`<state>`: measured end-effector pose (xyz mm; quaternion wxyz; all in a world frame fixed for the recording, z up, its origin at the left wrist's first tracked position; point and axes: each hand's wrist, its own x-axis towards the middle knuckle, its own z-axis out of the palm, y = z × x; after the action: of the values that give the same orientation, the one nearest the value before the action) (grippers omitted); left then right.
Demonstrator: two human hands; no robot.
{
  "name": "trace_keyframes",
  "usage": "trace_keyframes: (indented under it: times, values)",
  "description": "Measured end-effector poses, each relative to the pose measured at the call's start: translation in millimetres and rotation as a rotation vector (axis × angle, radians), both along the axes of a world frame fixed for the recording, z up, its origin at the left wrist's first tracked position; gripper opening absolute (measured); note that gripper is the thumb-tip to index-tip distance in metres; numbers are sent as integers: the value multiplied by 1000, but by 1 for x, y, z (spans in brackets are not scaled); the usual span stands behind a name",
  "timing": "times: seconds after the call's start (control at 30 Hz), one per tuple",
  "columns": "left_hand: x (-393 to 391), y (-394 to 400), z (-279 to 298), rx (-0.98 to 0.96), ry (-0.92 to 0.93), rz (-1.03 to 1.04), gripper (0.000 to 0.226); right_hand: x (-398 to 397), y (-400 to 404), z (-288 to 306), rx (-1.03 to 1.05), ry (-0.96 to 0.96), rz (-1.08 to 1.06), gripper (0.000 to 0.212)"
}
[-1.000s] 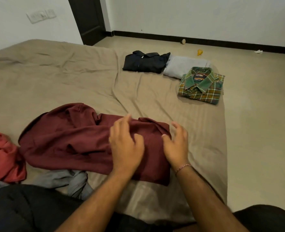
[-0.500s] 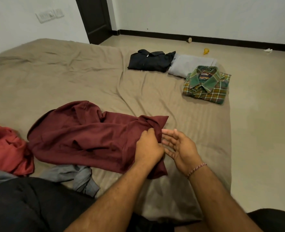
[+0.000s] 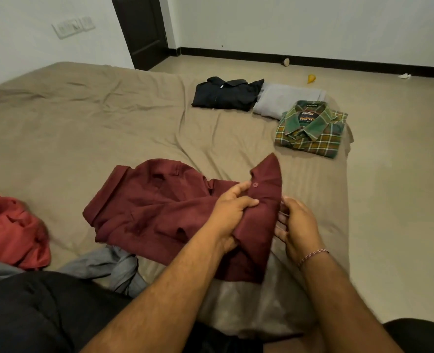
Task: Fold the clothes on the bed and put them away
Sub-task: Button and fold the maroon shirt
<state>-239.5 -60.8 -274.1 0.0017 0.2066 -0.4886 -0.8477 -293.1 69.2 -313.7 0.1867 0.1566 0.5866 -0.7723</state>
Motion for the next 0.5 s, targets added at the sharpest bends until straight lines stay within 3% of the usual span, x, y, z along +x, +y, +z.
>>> trace_keyframes:
  times: [0.1, 0.2, 0.33, 0.37, 0.43, 0.5]
  values:
    - [10, -46, -10, -247, -138, 61, 46, 4, -8, -6, 107, 31, 113, 21]
    - [20, -93, -17, -459, -190, 86, 51, 10, -19, -10, 212, 71, 180, 36]
    - [33, -118, -19, -738, -284, -3, 55, 13, -29, -6, 189, -8, 208, 38]
    - [35, -118, -20, -859, -323, -24, 57, 14, -30, -6, 162, -34, 208, 33]
    - [42, -110, -18, -1311, -359, 18, 66, 17, -29, -4, 126, -58, 211, 21]
    - [47, -87, -12, -1577, -170, 96, 68, 20, -30, -2, 112, -67, 215, 23]
